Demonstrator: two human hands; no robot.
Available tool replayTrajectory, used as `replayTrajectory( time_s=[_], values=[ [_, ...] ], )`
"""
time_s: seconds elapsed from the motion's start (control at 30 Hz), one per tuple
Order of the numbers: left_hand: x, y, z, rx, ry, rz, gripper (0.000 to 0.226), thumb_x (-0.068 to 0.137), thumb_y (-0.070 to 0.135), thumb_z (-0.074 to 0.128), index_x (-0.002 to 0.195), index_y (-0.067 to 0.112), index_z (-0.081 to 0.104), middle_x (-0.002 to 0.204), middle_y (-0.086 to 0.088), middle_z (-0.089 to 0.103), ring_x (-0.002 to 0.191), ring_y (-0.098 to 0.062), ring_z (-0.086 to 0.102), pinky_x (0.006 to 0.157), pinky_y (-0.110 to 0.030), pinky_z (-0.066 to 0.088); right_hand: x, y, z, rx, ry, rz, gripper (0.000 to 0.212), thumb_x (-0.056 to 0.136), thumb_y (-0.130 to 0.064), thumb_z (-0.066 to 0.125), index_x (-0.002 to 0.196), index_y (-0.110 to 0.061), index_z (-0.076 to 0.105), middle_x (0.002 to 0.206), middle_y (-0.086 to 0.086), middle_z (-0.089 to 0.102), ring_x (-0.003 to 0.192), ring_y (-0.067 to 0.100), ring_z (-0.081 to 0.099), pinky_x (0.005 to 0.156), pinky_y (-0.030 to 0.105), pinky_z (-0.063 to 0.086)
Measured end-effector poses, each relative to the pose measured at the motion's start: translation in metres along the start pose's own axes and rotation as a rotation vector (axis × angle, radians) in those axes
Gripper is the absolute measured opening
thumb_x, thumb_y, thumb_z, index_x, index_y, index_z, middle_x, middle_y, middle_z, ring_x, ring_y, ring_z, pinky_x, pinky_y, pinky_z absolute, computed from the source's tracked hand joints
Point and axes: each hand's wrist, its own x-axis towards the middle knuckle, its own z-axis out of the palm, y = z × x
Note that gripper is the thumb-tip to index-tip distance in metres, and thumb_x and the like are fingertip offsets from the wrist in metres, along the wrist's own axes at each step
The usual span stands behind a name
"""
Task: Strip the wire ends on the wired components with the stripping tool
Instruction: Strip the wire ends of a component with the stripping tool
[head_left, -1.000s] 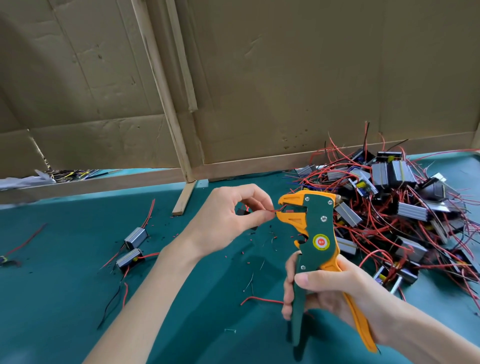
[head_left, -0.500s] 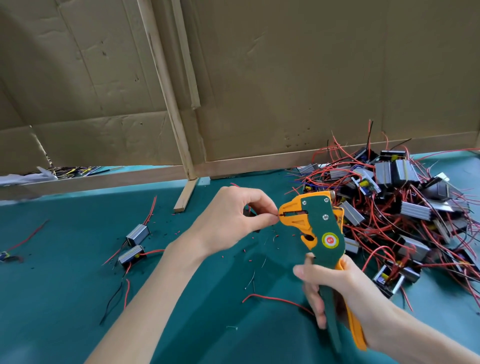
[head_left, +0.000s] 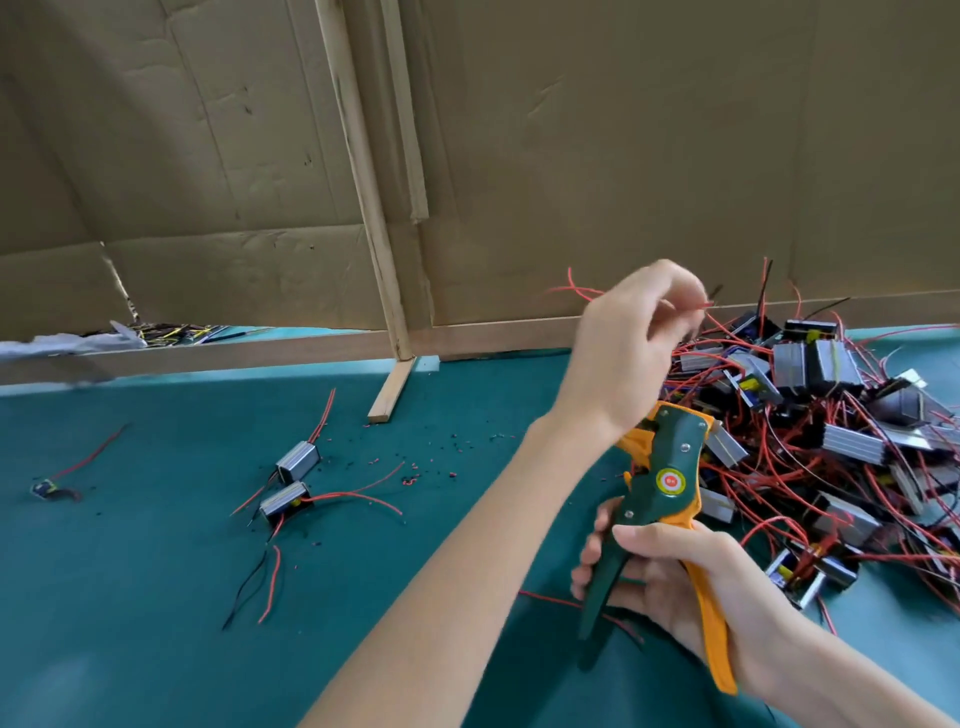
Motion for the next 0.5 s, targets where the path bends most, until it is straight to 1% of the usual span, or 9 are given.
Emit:
replayTrajectory(
  time_s=[0.07, 0.1, 0.13, 0.2, 0.23, 0.33, 0.4, 0.43, 0.5],
  values=[
    [-0.001, 0.009, 0.012, 0.003, -0.232, 0.0, 0.029, 0.085, -0.004, 0.063, 0.113, 0.005, 0.061, 0.116, -0.01, 0.063, 0.103, -0.02, 0.061, 0.093, -0.03, 0.047, 0.0, -0.001, 0.001, 0.046, 0.022, 0.009, 0.049, 0.042, -0.01, 0.092, 0.083, 0.002, 0.069, 0.08, 0.025, 0.058, 0.076, 0.042, 0.063, 0.07, 0.049, 0.056],
    [-0.004, 0.009, 0.012, 0.035, -0.321, 0.005, 0.037, 0.086, -0.003, 0.062, 0.121, 0.007, 0.058, 0.126, -0.009, 0.058, 0.111, -0.021, 0.058, 0.098, -0.03, 0.044, 0.0, -0.002, 0.001, 0.066, 0.028, 0.017, 0.049, 0.04, -0.008, 0.092, 0.083, 0.003, 0.069, 0.079, 0.025, 0.059, 0.075, 0.041, 0.063, 0.07, 0.05, 0.057],
    [-0.009, 0.007, 0.006, 0.062, -0.372, 0.003, 0.039, 0.088, -0.003, 0.06, 0.125, 0.009, 0.057, 0.13, -0.007, 0.056, 0.113, -0.02, 0.056, 0.098, -0.027, 0.042, 0.001, -0.003, 0.001, 0.079, 0.032, 0.027, 0.048, 0.04, -0.007, 0.091, 0.082, 0.004, 0.069, 0.079, 0.025, 0.059, 0.074, 0.041, 0.064, 0.069, 0.05, 0.057],
    [-0.019, -0.001, -0.02, 0.133, -0.401, -0.023, 0.036, 0.089, -0.007, 0.053, 0.12, 0.008, 0.062, 0.124, -0.008, 0.059, 0.109, -0.019, 0.057, 0.094, -0.021, 0.042, 0.001, -0.004, 0.002, 0.082, 0.035, 0.045, 0.039, 0.047, -0.003, 0.084, 0.082, 0.004, 0.068, 0.078, 0.025, 0.06, 0.072, 0.042, 0.064, 0.068, 0.05, 0.057],
    [-0.025, -0.009, -0.039, 0.195, -0.42, -0.067, 0.039, 0.086, -0.012, 0.048, 0.116, 0.007, 0.064, 0.119, -0.009, 0.061, 0.108, -0.019, 0.057, 0.094, -0.021, 0.041, 0.001, -0.005, 0.002, 0.078, 0.037, 0.049, 0.032, 0.052, -0.002, 0.079, 0.082, 0.004, 0.068, 0.078, 0.025, 0.06, 0.072, 0.042, 0.064, 0.068, 0.049, 0.057],
    [-0.051, -0.042, -0.114, 0.479, -0.589, -0.345, 0.058, 0.073, -0.018, 0.036, 0.112, 0.016, 0.064, 0.118, -0.003, 0.058, 0.116, -0.015, 0.053, 0.1, -0.025, 0.038, -0.001, -0.005, 0.004, 0.059, 0.02, 0.048, 0.024, 0.059, -0.004, 0.074, 0.082, 0.001, 0.068, 0.081, 0.025, 0.059, 0.073, 0.041, 0.063, 0.07, 0.048, 0.057],
    [-0.071, -0.063, -0.166, 0.634, -0.705, -0.531, 0.063, 0.07, -0.017, 0.035, 0.108, 0.025, 0.062, 0.12, 0.004, 0.055, 0.119, -0.01, 0.047, 0.102, -0.026, 0.035, -0.002, -0.005, 0.007, 0.039, 0.023, 0.035, 0.019, 0.064, -0.003, 0.071, 0.082, 0.0, 0.067, 0.082, 0.026, 0.058, 0.073, 0.041, 0.063, 0.071, 0.047, 0.057],
    [-0.081, -0.071, -0.188, 0.686, -0.746, -0.606, 0.063, 0.069, -0.017, 0.036, 0.105, 0.029, 0.06, 0.116, 0.007, 0.054, 0.116, -0.01, 0.046, 0.099, -0.024, 0.036, -0.002, -0.005, 0.008, 0.033, 0.031, 0.028, 0.018, 0.065, -0.003, 0.069, 0.082, 0.001, 0.067, 0.082, 0.026, 0.058, 0.073, 0.041, 0.063, 0.07, 0.047, 0.057],
    [-0.098, -0.084, -0.222, 0.767, -0.772, -0.719, 0.059, 0.073, -0.015, 0.039, 0.1, 0.035, 0.055, 0.104, 0.011, 0.052, 0.107, -0.012, 0.047, 0.085, -0.019, 0.036, -0.001, -0.004, 0.009, 0.025, 0.046, 0.02, 0.018, 0.065, -0.004, 0.068, 0.082, 0.002, 0.067, 0.081, 0.026, 0.058, 0.072, 0.041, 0.063, 0.07, 0.047, 0.057]
  ],
)
